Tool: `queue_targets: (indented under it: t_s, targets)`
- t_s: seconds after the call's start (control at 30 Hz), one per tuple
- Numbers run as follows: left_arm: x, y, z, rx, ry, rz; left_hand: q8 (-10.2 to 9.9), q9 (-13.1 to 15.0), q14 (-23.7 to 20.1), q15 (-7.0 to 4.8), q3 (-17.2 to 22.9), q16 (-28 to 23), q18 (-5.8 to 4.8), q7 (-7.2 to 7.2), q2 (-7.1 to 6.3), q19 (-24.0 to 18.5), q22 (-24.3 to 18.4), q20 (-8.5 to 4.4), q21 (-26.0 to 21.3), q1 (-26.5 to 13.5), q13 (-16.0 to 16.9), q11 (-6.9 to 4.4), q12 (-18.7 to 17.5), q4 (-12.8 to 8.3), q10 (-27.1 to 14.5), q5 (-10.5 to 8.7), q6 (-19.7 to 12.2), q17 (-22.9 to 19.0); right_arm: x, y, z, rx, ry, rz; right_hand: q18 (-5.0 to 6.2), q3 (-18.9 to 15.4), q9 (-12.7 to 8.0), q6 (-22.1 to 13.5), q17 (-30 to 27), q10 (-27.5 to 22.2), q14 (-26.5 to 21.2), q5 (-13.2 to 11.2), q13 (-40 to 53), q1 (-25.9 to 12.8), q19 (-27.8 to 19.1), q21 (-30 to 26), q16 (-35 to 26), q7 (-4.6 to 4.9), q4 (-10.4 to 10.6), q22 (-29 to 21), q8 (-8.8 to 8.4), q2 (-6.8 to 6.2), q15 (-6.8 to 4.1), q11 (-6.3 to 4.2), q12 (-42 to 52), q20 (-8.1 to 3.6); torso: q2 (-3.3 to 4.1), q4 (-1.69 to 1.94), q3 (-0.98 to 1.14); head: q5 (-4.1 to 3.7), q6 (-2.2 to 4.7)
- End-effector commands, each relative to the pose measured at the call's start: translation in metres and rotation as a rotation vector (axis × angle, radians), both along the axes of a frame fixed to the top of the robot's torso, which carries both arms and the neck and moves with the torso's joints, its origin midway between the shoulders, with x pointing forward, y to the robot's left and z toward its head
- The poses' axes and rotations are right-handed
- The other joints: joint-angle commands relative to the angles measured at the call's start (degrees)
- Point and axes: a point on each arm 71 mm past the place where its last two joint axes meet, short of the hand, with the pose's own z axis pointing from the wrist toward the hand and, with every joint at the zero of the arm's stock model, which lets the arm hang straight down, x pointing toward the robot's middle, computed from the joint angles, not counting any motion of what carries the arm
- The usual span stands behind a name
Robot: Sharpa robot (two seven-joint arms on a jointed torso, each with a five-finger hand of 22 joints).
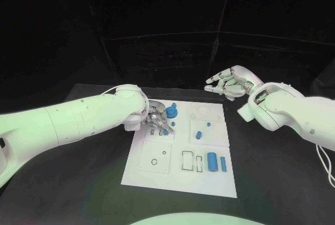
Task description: Assemble the parts on the task board
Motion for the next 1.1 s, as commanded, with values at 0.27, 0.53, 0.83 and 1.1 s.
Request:
queue_targets:
  t_s: [0.27, 0.53, 0.83, 1.1]
  targets:
    - [-0.002, 0.003, 0.001, -0.004, -0.006, 0.005, -2.14, -0.37, 6.08, -0.89, 9.49, 0.19, -0.93, -0.41, 1.77, -0.34, 0.02, -0.88, -0.01, 5.99, -0.62, -0.66, -1.0, -6.61, -0.22, 0.36, -1.07, 15.1, 0.0, 0.002, 0.001, -0.002, -0.001, 0.012, 0.82, -0.35, -0.06, 0.01, -0.05, -0.36, 0.31, 0.42, -0.06, 0.1, -0.34, -0.24, -0.13, -0.09, -0.09, -0.1, 0.15, 0.48, -0.12, -0.01, -0.27, -0.09, 0.03, 0.06, -0.03, 0.06, -0.14]
    - [-0.004, 0.007, 0.004, -0.073, -0.021, 0.052, -2.65, 0.88, 6.08, -0.3, 31.12, 0.19, -0.89, 0.18, -3.88, -0.35, 0.16, -0.37, -0.27, -1.52, -0.99, -0.23, -1.53, -11.76, 0.65, 2.79, -0.73, 15.1, 0.001, 0.001, 0.0, -0.004, 0.002, 0.012, 0.82, -0.35, -0.06, 0.01, -0.05, -0.36, 0.31, 0.42, -0.06, 0.1, -0.34, -0.24, -0.13, -0.09, -0.09, -0.1, 0.15, 0.48, -0.12, -0.01, -0.27, -0.09, -0.01, 0.15, 0.01, 0.04, -0.1]
    - [-0.011, 0.02, 0.011, -0.209, -0.042, 0.161, -1.33, 3.28, 6.08, -0.47, 44.49, 0.19, -0.78, 0.04, -8.16, -0.39, -0.28, -0.41, -0.92, -8.43, -0.79, -0.24, -1.14, -13.09, 1.59, 2.82, -0.56, 15.1, 0.003, 0.001, -0.001, -0.01, 0.012, 0.016, 0.84, -0.42, -0.06, 0.01, -0.08, -0.43, 0.31, 0.5, -0.21, 0.1, -0.37, -0.31, -0.19, -0.09, -0.08, -0.21, 0.16, 0.5, -0.12, -0.01, -0.38, -0.1, 0.0, 0.07, 0.02, 0.06, -0.05]
    - [-0.019, 0.027, 0.011, -0.244, -0.09, 0.194, -1.14, 3.66, 6.08, -0.51, 45.66, 0.19, -0.83, 0.01, -8.51, -0.27, 0.01, -0.44, -0.76, -8.85, -0.54, -0.28, -0.89, -13.29, 1.81, 2.78, -0.63, 15.1, 0.004, 0.0, -0.002, -0.012, 0.014, 0.019, 0.87, -0.49, -0.06, 0.01, -0.1, -0.5, 0.32, 0.52, -0.32, 0.05, -0.44, -0.41, -0.22, -0.09, -0.06, -0.38, 0.17, 0.5, -0.12, 0.0, -0.48, -0.1, -0.03, 0.33, 0.0, 0.04, -0.13]
